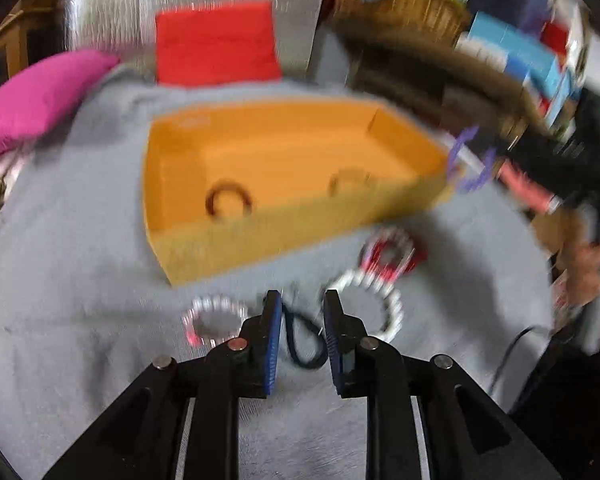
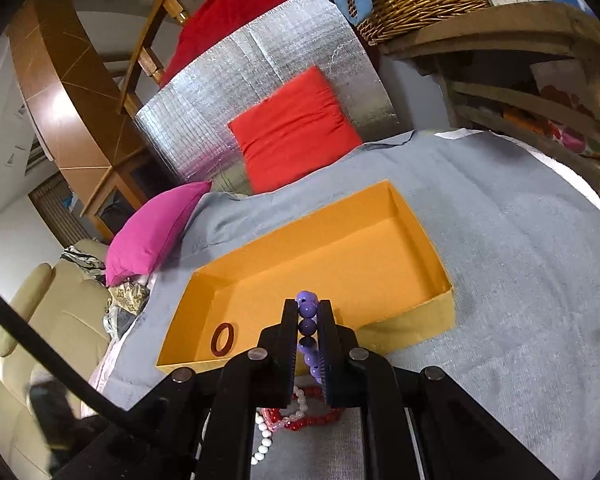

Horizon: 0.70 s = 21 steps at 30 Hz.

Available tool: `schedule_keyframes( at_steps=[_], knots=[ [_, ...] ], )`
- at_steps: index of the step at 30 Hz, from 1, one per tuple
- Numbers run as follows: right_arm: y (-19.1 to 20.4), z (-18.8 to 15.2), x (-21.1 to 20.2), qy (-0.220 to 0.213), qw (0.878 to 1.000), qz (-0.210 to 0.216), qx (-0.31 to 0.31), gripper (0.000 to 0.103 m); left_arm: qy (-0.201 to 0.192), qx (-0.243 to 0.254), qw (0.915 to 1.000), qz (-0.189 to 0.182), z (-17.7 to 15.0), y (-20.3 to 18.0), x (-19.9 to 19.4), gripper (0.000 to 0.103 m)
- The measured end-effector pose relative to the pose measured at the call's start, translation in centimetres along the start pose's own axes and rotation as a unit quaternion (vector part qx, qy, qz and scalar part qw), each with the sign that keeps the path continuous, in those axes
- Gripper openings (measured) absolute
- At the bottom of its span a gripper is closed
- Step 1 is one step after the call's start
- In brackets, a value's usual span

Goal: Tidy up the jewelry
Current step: 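Carry the hair tie and purple bracelet into the box and open both tools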

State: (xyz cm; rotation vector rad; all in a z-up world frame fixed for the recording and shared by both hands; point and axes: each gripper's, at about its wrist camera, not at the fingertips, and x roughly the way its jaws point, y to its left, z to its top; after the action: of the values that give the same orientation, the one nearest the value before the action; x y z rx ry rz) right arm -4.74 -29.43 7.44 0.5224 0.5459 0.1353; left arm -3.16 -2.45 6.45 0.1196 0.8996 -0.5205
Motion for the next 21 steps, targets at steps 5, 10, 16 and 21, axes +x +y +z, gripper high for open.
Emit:
schedule_keyframes(
  at_steps=[5,10,16,21],
  knots=[
    [0.6,-0.5,0.0,0.004,1.000,-0.003,-0.015,0.010,0.039,-0.010,0.9991,0.011,-1.1,0.1,2.3,0.022],
    [0.5,-0.7,0.3,0.014,1.000,-0.007,-0.020,0.010,0.055,-0.011,0.9984,0.008,-1.5,0.2,3.6,0.009],
    [0.3,-0.4,-0.2,-0.002,1.000,-0.005,-0.015,0.010,0.012,-0.005,0.9999,0.007,-0.5,0.2,1.7,0.005],
    [0.1,0.9,0.0,-0.025,1.000,0.004,-0.007,0.010,-0.052,-0.006,0.9985,-0.015,1.1,0.0,-2.2,0.005]
  ],
)
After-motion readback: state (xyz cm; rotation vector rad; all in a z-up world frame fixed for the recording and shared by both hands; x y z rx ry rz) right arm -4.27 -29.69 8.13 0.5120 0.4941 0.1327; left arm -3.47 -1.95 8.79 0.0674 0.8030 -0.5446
